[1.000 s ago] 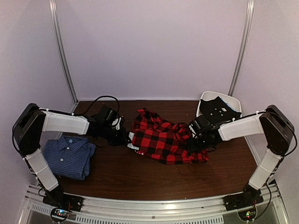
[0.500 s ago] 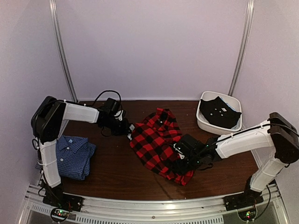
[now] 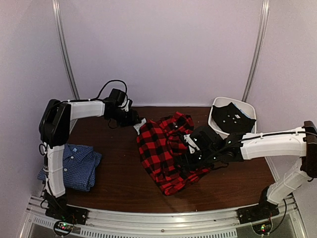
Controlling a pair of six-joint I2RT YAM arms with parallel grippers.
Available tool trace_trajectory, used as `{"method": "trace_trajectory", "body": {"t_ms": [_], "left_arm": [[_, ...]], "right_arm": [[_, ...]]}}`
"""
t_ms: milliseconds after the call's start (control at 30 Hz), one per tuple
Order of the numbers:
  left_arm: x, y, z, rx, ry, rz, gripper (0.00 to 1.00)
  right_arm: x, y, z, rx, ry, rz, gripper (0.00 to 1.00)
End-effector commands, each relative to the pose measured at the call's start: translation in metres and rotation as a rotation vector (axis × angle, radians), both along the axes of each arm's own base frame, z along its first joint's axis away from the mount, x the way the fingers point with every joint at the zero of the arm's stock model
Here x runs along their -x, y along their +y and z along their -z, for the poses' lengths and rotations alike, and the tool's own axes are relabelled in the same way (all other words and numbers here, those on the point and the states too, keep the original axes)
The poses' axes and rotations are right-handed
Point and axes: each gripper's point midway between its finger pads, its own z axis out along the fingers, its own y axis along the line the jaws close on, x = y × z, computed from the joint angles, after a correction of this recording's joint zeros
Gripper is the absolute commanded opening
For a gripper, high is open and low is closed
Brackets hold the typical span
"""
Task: Fold and stack the long sleeve shirts
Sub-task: Rotate the crumpled shirt at the center of the board, then pick up the crumpled shirt from the center of the board.
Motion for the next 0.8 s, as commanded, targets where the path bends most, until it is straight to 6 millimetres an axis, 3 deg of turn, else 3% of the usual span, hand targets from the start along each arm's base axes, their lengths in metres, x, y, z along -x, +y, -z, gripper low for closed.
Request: {"method": "trace_trajectory", "body": {"t_ms": [0, 100, 267, 533, 767], "left_arm": [[0.029, 0.012, -0.038, -0.069, -0.070, 0.012, 0.65], [0.061, 0.010, -0.042, -0.090, -0.061, 0.027, 0.69], [0.116, -0.012, -0.042, -0.088, -0.032, 0.066, 0.72], [0.189, -0.087, -0.030, -0.102, -0.011, 0.232, 0.72], [0.228, -0.141, 0.012, -0.226, 0.024, 0.350, 0.73]], "right_arm": [[-0.031, -0.021, -0.021, -0.073, -0.053, 0.124, 0.75], [-0.047, -0.036, -0.026, -0.103, -0.076, 0.183, 0.75], [-0.070, -0.062, -0.023, -0.090, -0.094, 0.257, 0.74], [-0.087, -0.091, -0.006, -0.005, -0.108, 0.296, 0.74], [-0.090, -0.099, 0.006, 0.015, -0.101, 0.317, 0.73]]}}
